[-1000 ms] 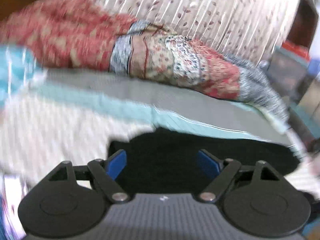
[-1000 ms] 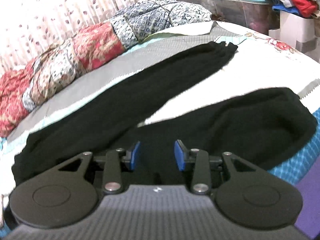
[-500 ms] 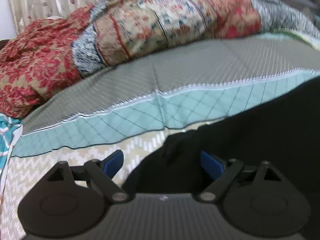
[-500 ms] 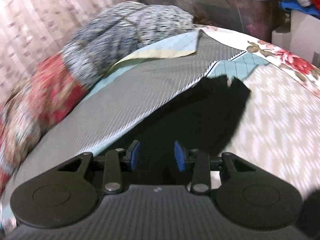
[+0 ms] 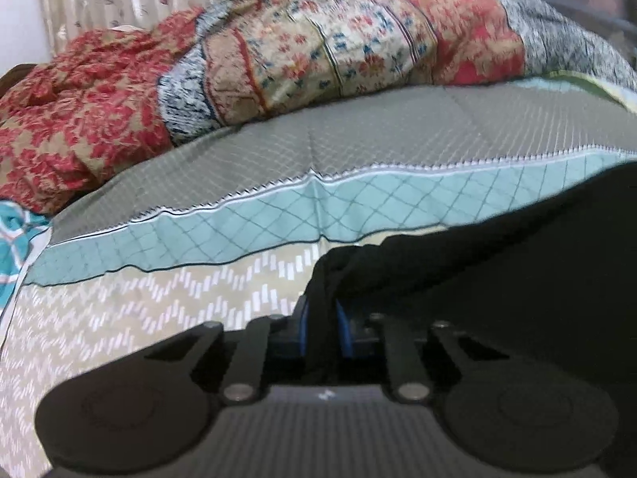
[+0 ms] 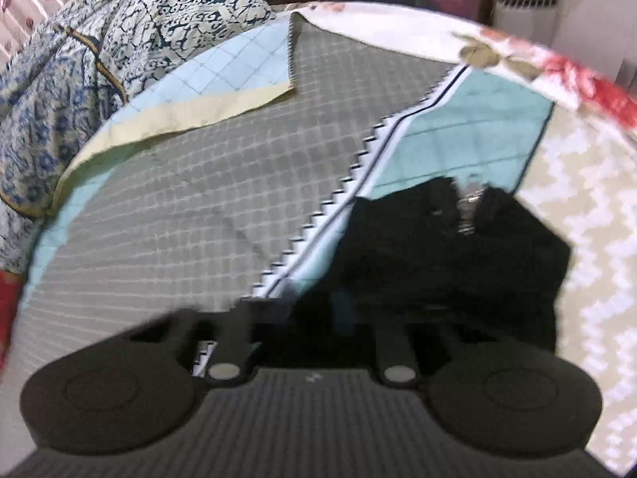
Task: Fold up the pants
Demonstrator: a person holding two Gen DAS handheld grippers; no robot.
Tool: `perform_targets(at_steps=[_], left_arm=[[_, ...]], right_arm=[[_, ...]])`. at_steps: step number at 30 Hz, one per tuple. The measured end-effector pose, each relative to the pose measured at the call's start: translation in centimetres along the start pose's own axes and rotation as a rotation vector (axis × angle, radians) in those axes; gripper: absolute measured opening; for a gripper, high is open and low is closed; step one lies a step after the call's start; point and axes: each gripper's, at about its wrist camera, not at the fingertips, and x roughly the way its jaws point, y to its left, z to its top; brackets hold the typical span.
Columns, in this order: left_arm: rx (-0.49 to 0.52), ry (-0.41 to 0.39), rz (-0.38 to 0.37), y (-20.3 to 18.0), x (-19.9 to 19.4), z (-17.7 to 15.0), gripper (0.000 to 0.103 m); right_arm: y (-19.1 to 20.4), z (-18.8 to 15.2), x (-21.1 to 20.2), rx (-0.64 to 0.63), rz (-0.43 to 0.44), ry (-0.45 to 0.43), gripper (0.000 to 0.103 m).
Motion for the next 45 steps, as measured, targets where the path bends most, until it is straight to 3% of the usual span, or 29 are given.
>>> perform_targets(at_steps=[3, 8, 13, 17, 23, 28, 32, 34, 36, 39, 40, 42, 45], left_arm=[[-0.033, -0.05, 0.018, 0.0, -2.1, 0.4, 0.012], [-0.081, -0.159, 0.012, 0.2, -7.7, 0.5, 0.012], [-0.112, -0.225, -0.01, 0.4, -14.0, -2.4, 0.012], [-0.111, -0.215, -0.014, 0.4, -17.2, -6.0, 0.012], [-0.183, -0.16, -0.034, 1.4, -20.0, -10.7, 0.012], [-0.205, -0.135, -0.027, 1.5, -21.9, -13.7, 0.012], [-0.25, -0.124, -0.039, 2.0, -22.6, -15.2, 0.012], [-0.245, -0.105, -0.044, 1.8, -22.4, -16.0, 0.017], [-0.246, -0.076, -0.046, 1.7, -22.2, -16.7, 0.02], [-0.262, -0.071, -0.079, 2.2, -22.9, -17.7, 0.03], [-0.274, -0.082, -0.087, 2.6, -23.4, -17.9, 0.045], [-0.329, -0.119, -0.106, 4.1, -24.6, -18.5, 0.059], [-0.474, -0.146, -0.168, 7.5, -25.5, -18.9, 0.063]], right_arm=[[-2.8, 0.1, -3.2, 0.061, 0.094, -0.032, 0.007], [-8.1, -0.6, -12.3, 0.068, 0.258, -0.093, 0.007], [-15.7, -3.8, -21.3, 0.054, 0.365, -0.131, 0.007], [-22.1, -8.3, -25.7, 0.096, 0.362, -0.15, 0.007], [-27.2, -14.4, -26.6, 0.179, 0.277, -0.151, 0.007], [-28.3, -17.6, -26.8, 0.25, 0.259, -0.197, 0.007], [-27.5, -17.5, -25.6, 0.186, 0.174, -0.21, 0.008], [-27.7, -17.6, -24.8, 0.174, 0.09, -0.175, 0.019], [-28.1, -18.5, -25.7, 0.179, 0.047, -0.219, 0.056], [-26.8, -20.0, -28.0, 0.072, -0.008, -0.343, 0.058], [-26.0, -20.6, -28.9, 0.028, -0.01, -0.384, 0.058], [-24.4, -21.5, -30.6, -0.054, 0.075, -0.438, 0.058], [-20.2, -23.0, -32.0, -0.259, 0.272, -0.413, 0.058]])
